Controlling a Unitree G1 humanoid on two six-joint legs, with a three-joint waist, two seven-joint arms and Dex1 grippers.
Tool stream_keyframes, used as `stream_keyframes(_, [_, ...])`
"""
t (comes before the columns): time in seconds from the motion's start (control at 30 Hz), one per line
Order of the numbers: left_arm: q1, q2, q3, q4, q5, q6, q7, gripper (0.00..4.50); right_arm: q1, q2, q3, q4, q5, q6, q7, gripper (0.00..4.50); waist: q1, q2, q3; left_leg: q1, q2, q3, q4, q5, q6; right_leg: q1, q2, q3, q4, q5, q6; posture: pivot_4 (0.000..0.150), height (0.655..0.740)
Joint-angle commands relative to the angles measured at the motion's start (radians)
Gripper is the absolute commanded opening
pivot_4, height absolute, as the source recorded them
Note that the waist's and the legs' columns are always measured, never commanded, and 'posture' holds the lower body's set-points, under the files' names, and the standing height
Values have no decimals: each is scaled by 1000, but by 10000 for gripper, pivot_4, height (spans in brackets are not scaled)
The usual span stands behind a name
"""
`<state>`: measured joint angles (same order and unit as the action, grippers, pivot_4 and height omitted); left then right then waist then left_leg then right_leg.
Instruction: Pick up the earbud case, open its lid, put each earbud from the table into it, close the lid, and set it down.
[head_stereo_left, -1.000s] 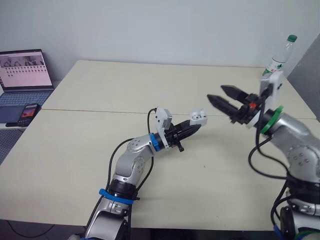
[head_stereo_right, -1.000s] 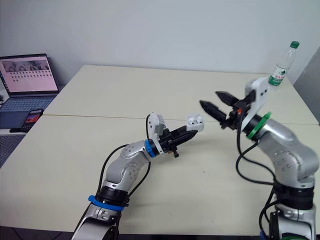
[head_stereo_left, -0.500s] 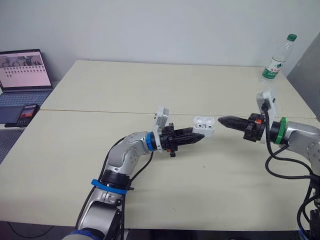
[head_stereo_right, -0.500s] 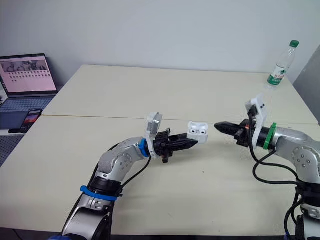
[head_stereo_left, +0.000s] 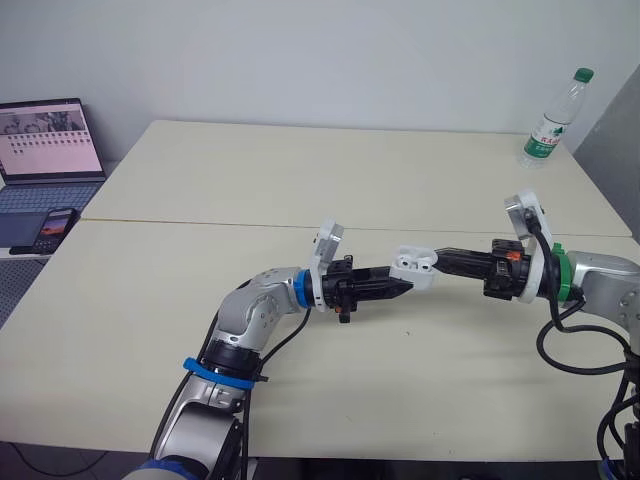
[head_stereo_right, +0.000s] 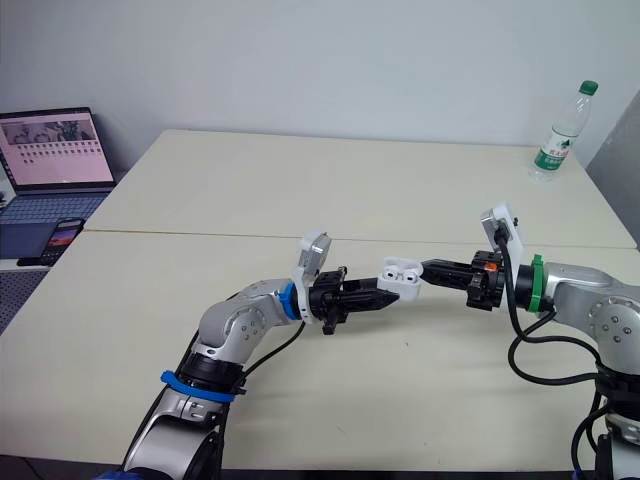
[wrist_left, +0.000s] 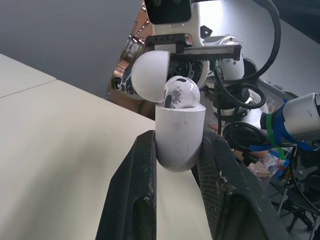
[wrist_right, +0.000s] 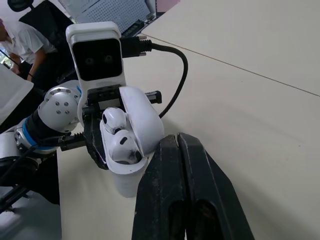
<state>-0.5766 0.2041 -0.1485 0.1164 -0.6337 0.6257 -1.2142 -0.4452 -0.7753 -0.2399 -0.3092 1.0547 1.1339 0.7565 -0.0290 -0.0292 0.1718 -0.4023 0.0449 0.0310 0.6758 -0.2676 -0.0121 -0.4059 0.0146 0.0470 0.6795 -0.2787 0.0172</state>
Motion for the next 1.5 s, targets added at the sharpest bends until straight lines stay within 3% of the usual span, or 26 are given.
stream_keyframes(0.03, [1, 10, -15, -35, 3, -5, -13, 7836, -21, 11, -66, -21, 68, -11, -17, 366, 0, 0, 0, 0, 0, 0, 0, 0, 0, 0, 0, 0, 0, 0, 0, 1500, 7362])
stream_keyframes(0.33, [0, 14, -28, -5, 48, 8, 64, 7836, 6, -13, -69, -21, 46, -39, -33, 366, 0, 0, 0, 0, 0, 0, 0, 0, 0, 0, 0, 0, 0, -1, 2, 1500, 7362])
stream_keyframes(0.53, [-26, 12, -88, 31, 176, 61, 223, 7836, 148, -74, 42, -55, -282, -309, 0, 366, 1, 0, 0, -1, 0, -1, 0, 0, 0, 0, 0, 1, -1, -3, 5, 1500, 7362])
stream_keyframes(0.73, [-83, -27, -67, 56, 168, 239, 331, 7836, 292, -59, 84, -49, -492, -572, 37, 366, 1, 0, 0, -2, 0, -1, 0, 0, 0, -1, 0, 0, 0, -4, 6, 1500, 7362])
stream_keyframes(0.93, [-160, -55, -59, 154, 189, 396, 437, 7836, 344, -28, 73, -65, -534, -634, 35, 366, -2, 0, 0, 0, 0, 0, 0, 0, 0, -1, 0, 0, 1, -3, 6, 1500, 7362])
stream_keyframes(1.23, [-196, -56, -57, 241, 211, 407, 465, 7836, 412, -4, 72, -100, -571, -711, 44, 366, 0, 0, 0, 0, -1, 0, 1, 0, 0, 0, 0, 0, 1, -3, 6, 1500, 7362])
stream_keyframes(1.27, [-198, -59, -46, 243, 203, 404, 464, 14990, 421, -4, 73, -102, -576, -718, 47, 0, 0, 0, 0, 1, -1, 1, 1, 0, 0, 0, -1, 0, 1, -3, 6, 1500, 7362])
stream_keyframes(1.5, [-196, -31, -11, 194, 167, 416, 432, 36211, 470, 4, 64, -96, -603, -766, 52, 0, -1, 0, 0, 2, 0, 0, 1, 0, -1, 1, 0, 0, 1, -3, 6, 1500, 7362])
